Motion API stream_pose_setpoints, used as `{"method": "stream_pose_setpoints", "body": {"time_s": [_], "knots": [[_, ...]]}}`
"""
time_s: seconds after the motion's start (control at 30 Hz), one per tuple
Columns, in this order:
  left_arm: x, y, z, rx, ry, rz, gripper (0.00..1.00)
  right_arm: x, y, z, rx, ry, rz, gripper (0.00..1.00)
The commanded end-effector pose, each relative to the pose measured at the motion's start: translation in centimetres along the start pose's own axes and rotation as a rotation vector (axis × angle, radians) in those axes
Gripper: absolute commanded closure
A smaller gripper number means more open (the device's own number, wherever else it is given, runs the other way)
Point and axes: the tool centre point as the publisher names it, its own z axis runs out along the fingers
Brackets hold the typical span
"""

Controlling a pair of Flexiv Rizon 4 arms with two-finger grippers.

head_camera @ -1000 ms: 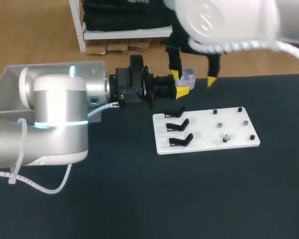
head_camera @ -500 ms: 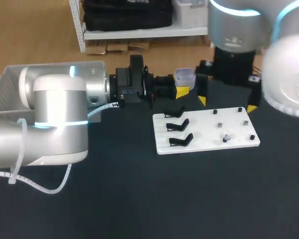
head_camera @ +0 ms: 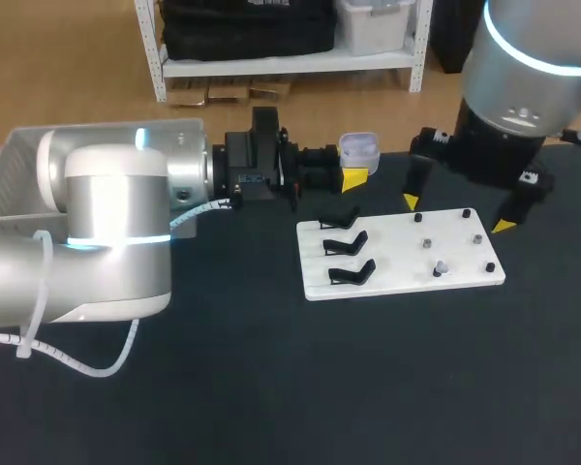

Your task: Pick up each earbud case from the left stands, insert the matching earbuds, close the lid, and place the case in the box.

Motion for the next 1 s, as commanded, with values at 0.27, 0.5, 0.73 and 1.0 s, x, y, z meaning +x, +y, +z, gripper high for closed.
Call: {"method": "stream_pose_setpoints", "body": {"time_s": [0.27, 0.5, 0.73, 1.0], "knots": [[0.2, -0.1, 0.1, -0.008, -0.009, 0.005, 1.0, 0.2, -1.0, 5.3, -0.106, -0.021, 0.041, 0.0], [0.2, -0.1, 0.1, -0.008, -0.009, 0.005, 1.0, 0.5, -2.3, 10.0, -0.114, -0.004, 0.056, 0.0], [0.2, -0.1, 0.1, -0.008, -0.009, 0.005, 1.0, 0.7, -3.4, 13.9, -0.093, 0.004, 0.037, 0.0], [0.2, -0.1, 0.1, -0.008, -0.009, 0.005, 1.0, 0.0, -3.5, 17.3, -0.062, -0.002, 0.033, 0.06]]}}
